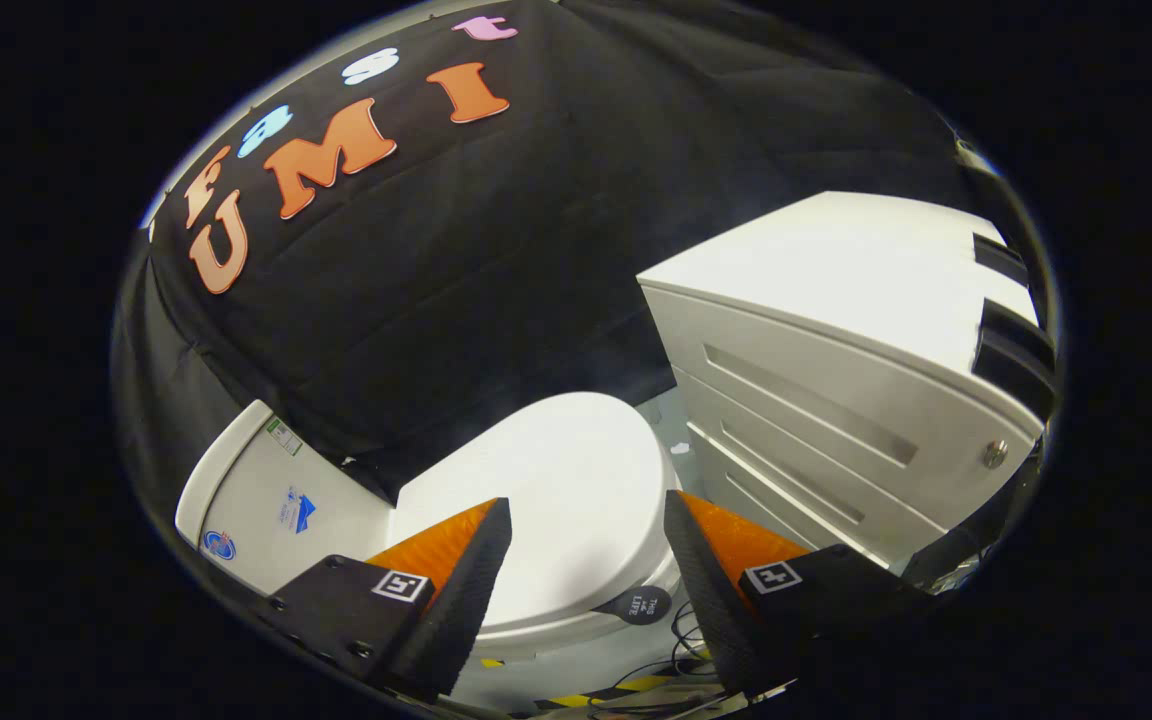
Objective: Open the toilet lid.
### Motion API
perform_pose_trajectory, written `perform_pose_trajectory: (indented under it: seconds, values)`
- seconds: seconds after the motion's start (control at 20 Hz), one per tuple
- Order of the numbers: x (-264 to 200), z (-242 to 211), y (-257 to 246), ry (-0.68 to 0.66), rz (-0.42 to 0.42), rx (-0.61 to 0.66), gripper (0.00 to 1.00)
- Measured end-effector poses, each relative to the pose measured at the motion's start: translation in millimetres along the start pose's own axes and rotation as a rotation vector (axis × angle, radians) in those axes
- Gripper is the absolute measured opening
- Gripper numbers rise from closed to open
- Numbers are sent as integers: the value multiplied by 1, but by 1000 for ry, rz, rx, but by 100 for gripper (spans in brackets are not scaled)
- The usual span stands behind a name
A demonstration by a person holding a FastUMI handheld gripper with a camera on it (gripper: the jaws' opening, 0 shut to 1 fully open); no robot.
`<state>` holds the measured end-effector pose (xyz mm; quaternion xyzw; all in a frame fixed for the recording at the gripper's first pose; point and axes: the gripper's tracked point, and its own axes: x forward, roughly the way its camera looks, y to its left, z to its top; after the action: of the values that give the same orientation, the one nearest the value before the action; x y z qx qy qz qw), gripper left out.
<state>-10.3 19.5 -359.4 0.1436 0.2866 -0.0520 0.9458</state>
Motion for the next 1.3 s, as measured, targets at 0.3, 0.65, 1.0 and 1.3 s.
perform_pose_trajectory:
  seconds: [0.3,0.65,1.0,1.3]
  values:
    - [12,-54,-34,114,-43,51,99]
    - [15,-109,-53,269,-35,219,98]
    - [33,-130,-53,308,6,413,81]
    - [44,-134,-47,293,59,598,40]
